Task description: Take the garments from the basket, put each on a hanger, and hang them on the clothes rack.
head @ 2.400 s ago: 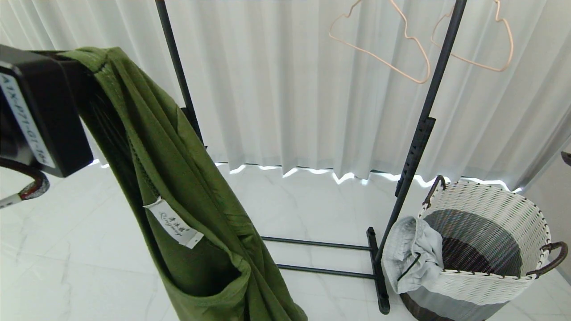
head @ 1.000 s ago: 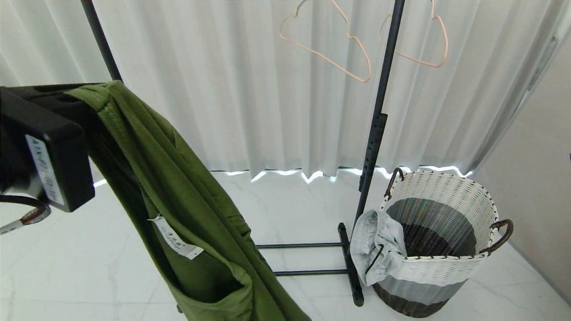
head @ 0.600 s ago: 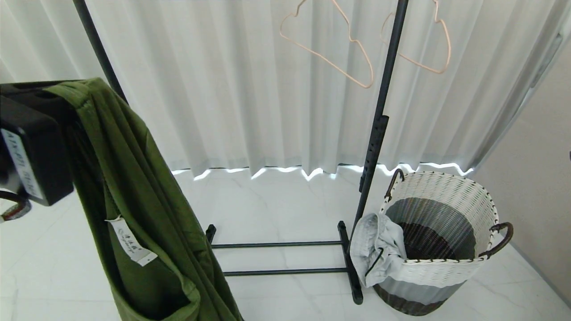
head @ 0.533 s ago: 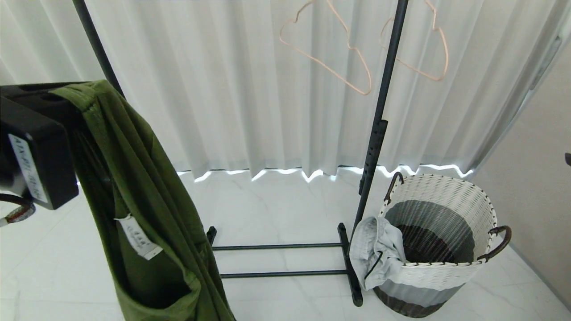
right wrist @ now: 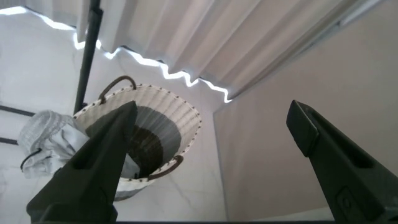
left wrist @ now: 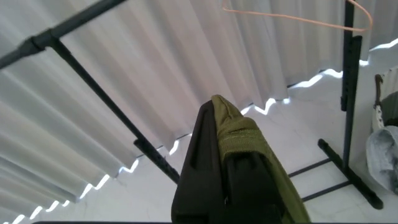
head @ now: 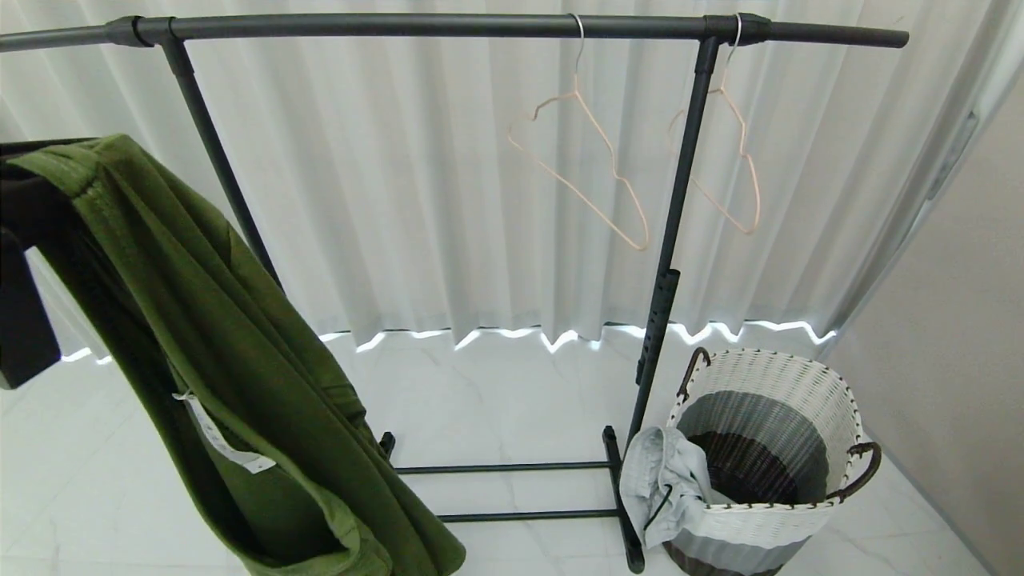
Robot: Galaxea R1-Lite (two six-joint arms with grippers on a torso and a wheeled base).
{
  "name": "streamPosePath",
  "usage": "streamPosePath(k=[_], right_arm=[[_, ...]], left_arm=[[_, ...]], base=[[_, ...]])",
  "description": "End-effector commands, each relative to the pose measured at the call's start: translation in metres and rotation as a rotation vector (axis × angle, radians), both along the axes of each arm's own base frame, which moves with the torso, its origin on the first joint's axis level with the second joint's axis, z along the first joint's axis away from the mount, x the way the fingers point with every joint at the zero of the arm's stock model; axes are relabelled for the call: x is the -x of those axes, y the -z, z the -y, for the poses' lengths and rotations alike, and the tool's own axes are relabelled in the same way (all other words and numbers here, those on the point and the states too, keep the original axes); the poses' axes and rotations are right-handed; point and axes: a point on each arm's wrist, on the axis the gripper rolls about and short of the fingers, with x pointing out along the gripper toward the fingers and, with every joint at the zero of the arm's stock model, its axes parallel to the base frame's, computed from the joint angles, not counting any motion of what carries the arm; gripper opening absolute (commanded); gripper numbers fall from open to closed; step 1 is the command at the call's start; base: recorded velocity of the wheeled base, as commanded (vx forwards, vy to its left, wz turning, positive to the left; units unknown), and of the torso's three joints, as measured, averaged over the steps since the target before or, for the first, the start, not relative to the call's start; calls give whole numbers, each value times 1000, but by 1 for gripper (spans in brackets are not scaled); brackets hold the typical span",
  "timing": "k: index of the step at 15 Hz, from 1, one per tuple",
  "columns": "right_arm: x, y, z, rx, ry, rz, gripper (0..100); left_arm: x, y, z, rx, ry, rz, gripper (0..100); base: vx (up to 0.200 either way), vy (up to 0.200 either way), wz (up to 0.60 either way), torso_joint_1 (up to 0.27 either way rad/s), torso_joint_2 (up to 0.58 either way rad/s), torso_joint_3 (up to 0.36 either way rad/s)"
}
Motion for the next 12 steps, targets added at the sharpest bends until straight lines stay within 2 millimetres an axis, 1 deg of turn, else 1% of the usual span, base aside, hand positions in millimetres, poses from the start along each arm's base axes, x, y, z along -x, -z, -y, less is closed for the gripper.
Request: streamPosePath(k=[1,4,6,8,11,12], right_arm=[[0,0,0,-1,3,1,100],[-2,0,0,-55,11,-3,100],[-2,1,0,-121,18,-5,100],[-2,1,0,-135,21,-4,100],[0,2,1,-159,19,-4,100],[3,4,1,-160,17,-5,100]], left_arm=[[1,-1,-6,9,-18,7,0],[1,-1,-7,10,-18,8,0],[1,-1,-7,9,17,10,0],[1,-1,-8,8,39,12,0],[-6,0,-10,2,26,13,0],[-7,0,-10,0,19,12,0]], base=[[0,0,0,183,-466,-305],[0,0,0,183,-481,-300],[0,0,0,195,-493,-295],[0,0,0,205,-498,-298],[0,0,0,222,-517,-299],[0,200,0,237,-540,-300]])
